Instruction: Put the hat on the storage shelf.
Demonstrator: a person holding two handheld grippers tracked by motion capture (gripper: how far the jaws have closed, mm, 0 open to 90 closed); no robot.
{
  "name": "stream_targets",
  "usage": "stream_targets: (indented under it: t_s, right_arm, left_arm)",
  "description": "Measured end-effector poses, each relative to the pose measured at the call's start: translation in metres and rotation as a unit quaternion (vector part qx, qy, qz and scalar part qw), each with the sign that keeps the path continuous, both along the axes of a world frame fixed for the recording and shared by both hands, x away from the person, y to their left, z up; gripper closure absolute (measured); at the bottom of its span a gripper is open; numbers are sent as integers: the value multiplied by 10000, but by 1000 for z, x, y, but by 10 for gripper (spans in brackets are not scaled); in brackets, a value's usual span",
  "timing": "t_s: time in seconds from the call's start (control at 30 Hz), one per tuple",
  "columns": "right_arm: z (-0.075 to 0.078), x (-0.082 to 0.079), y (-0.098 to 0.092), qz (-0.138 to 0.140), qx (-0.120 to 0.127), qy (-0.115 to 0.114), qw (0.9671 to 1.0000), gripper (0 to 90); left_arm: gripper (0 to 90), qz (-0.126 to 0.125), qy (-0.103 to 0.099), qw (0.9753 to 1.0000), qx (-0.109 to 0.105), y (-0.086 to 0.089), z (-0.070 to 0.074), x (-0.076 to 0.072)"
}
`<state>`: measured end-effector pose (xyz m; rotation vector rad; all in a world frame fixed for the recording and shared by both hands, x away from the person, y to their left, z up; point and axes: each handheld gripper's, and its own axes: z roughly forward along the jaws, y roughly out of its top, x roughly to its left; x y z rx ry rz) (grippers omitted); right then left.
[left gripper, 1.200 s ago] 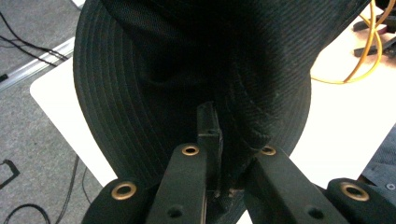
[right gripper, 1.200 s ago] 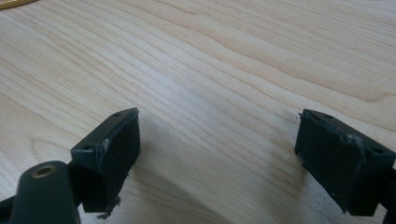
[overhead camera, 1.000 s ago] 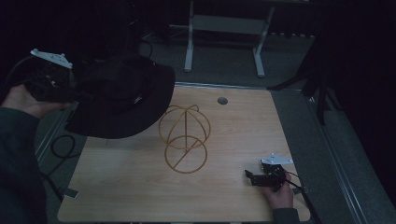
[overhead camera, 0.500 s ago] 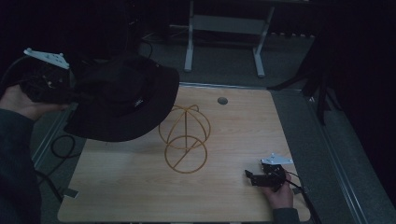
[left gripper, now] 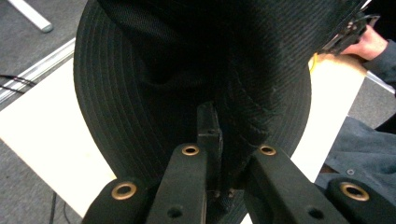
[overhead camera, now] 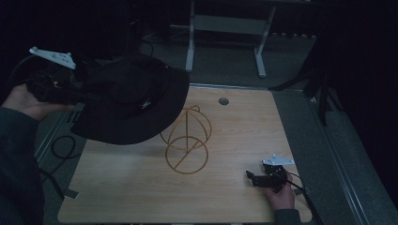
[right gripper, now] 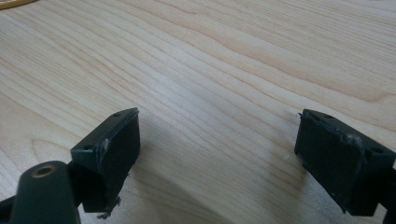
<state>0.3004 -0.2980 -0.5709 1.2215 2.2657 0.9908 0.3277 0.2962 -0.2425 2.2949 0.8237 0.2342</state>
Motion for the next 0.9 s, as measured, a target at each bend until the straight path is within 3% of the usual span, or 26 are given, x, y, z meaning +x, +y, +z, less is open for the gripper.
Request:
stream_targets:
  t_s: [0.57,0.9]
  right_arm:
    - [0,0,0,8,1,4,10000,140]
    - [0,0,0,11,1,2,10000,140]
  left_arm:
    - [886,-320,13,9995,41,-26,6,2]
    - [886,-548,29,9983,190,-49,5,5]
